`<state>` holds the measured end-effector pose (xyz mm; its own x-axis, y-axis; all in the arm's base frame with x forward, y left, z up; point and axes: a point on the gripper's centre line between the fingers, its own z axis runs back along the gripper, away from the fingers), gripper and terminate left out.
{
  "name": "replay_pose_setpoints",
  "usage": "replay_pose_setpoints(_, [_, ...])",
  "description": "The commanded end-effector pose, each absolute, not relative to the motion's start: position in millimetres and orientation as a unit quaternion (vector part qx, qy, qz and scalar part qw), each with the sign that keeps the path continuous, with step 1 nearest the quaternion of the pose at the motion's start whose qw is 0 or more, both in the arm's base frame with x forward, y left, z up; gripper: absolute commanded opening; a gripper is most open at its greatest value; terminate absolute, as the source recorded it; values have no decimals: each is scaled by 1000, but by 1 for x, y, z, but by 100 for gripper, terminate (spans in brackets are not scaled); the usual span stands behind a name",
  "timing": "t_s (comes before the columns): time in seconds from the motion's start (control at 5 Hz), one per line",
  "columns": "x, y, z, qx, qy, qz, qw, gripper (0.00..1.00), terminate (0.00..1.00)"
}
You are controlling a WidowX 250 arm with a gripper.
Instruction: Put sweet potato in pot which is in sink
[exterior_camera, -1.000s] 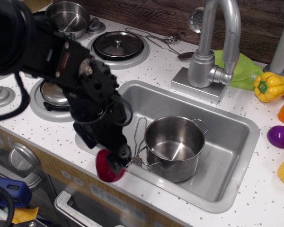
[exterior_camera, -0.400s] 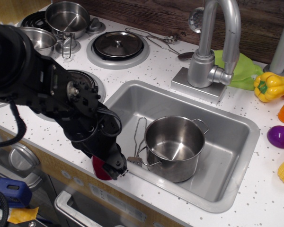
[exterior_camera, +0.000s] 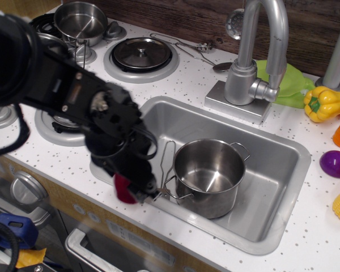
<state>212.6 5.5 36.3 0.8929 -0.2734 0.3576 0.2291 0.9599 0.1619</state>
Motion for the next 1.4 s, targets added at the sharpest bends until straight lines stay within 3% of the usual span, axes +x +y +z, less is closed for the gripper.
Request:
replay_pose_setpoints(0.0, [242, -18, 66, 85, -238, -147, 956, 0, 0])
replay_pose_setpoints(0.4, [283, -46, 59, 55, -260, -169, 949, 0, 0])
replay_pose_setpoints(0.6, [290, -54, 48, 27, -280, -173, 944, 100, 0])
replay_pose_setpoints(1.0, [290, -54, 48, 27, -280, -173, 944, 100, 0])
replay_pose_setpoints(1.2, [290, -54, 48, 27, -280, -173, 944, 100, 100])
